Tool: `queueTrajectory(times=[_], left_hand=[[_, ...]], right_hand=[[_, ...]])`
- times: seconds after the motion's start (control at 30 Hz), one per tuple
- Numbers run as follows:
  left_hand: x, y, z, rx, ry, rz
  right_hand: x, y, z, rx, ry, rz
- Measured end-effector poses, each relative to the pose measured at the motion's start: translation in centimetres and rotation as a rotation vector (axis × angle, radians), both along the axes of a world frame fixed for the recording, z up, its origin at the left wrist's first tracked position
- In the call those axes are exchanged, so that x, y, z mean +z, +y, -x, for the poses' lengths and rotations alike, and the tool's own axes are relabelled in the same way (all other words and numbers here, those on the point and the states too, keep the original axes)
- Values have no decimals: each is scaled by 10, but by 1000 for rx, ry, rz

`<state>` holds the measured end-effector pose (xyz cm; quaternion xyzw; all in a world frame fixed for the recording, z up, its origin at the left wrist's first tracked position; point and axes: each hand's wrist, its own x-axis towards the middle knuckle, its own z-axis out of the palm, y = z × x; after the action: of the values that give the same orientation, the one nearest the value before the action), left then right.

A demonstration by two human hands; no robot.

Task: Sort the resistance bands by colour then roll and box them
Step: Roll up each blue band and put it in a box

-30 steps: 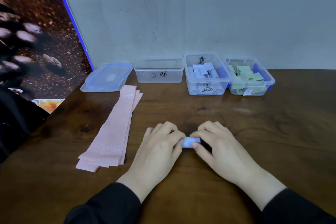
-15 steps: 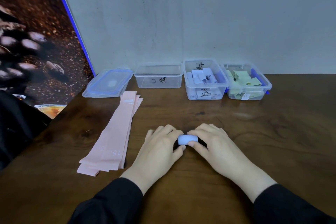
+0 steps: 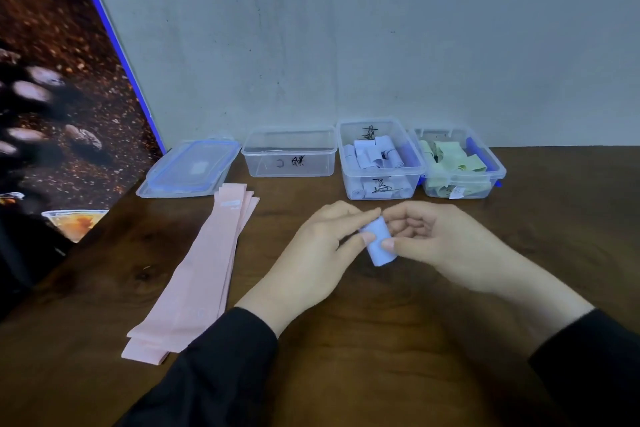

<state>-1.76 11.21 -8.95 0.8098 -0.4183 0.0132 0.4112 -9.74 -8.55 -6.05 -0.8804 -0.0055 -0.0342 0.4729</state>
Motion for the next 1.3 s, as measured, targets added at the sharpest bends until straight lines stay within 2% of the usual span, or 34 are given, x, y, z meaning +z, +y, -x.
queueTrajectory(times=[0.13,0.2,0.3,0.37,0.43,0.53,0.67,0.83,1.3], left_hand=[[9,-27,-20,-18,-160,16],[12,-37,-31,-9,-197,53],[13,-48,-53,56,-90,227],[6,-55,-72,204,22,376],[-8,-63,-94,376,78,436],[-33,-71,-115,462,91,394],[-45,-78,-122,411,87,274],[-46,-77,-125,373,61,220],[-47,-80,-129,370,81,260]], right_hand=[[21,-18,-16,-34,37,60],[31,-26,-28,-65,28,154],[50,-39,-53,-150,11,328],[62,-50,-74,-185,0,439],[70,-58,-98,-173,-19,532],[72,-66,-137,-123,-36,717],[60,-71,-186,-39,37,956],[35,-73,-221,58,76,1213],[9,-69,-234,175,97,1316]])
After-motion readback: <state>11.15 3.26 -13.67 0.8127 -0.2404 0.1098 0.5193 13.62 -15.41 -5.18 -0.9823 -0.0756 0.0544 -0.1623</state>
